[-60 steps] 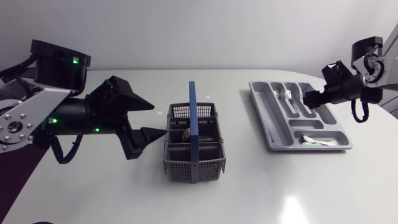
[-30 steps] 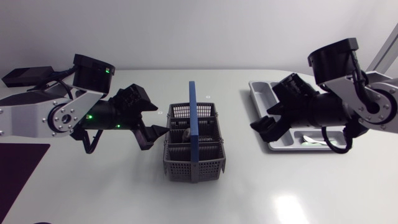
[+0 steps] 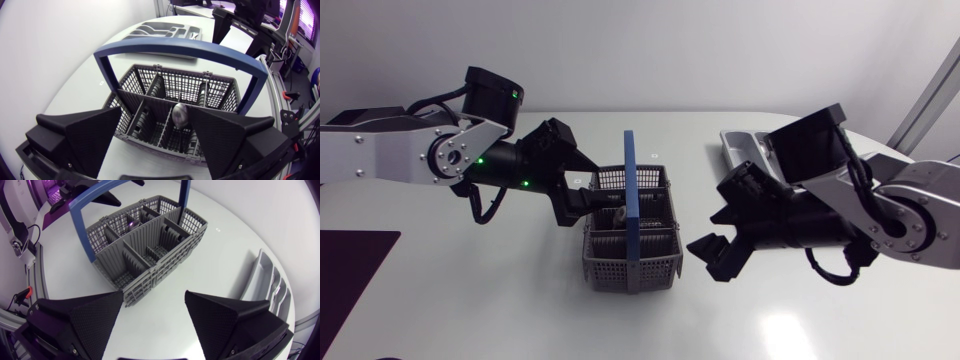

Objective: Unload the cutlery basket into the drawer organizer.

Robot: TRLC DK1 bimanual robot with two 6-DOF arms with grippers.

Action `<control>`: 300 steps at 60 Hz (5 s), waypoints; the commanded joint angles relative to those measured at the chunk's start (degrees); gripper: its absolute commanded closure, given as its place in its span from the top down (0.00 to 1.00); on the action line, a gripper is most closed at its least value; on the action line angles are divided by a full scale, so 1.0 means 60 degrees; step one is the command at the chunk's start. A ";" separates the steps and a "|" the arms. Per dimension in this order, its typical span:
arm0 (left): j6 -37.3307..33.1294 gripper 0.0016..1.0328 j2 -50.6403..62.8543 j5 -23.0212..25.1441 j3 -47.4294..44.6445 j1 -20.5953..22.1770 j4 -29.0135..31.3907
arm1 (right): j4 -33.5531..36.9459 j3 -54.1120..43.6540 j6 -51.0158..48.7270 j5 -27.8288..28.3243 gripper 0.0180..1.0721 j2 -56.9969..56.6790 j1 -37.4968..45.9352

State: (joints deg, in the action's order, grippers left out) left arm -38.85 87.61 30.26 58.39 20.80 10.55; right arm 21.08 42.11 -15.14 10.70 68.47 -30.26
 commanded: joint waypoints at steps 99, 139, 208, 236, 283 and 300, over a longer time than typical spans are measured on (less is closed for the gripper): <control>-0.3061 0.32 0.2800 0.2076 0.2866 0.0328 0.5112 | -0.0745 -0.1041 0.0091 0.0312 0.84 -0.0088 -0.0611; -0.3632 0.03 0.3635 0.2647 0.3935 0.0137 0.7031 | -0.0760 -0.1129 0.0003 0.0312 0.86 -0.0088 -0.0684; -0.3046 0.96 0.1614 0.2940 0.2705 -0.0947 0.5830 | -0.0760 -0.1276 0.0208 0.0253 0.86 -0.0337 -0.1167; 0.0572 0.94 0.2258 0.0157 0.2207 -0.2631 0.0337 | -0.0906 -0.1144 0.0194 -0.0113 0.86 0.0029 -0.1431; -0.0512 0.93 0.3137 0.0157 0.1489 -0.2397 0.0220 | -0.2268 0.0057 0.0091 -0.1270 0.86 0.2358 -0.0596; -0.1215 0.93 0.1643 0.0655 0.0141 -0.2133 0.0820 | -0.2283 0.0790 -0.0231 -0.1358 0.86 0.3047 0.0297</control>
State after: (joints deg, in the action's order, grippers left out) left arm -44.23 100.95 31.05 62.54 5.69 13.87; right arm 9.30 42.78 -16.45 2.00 84.93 -29.32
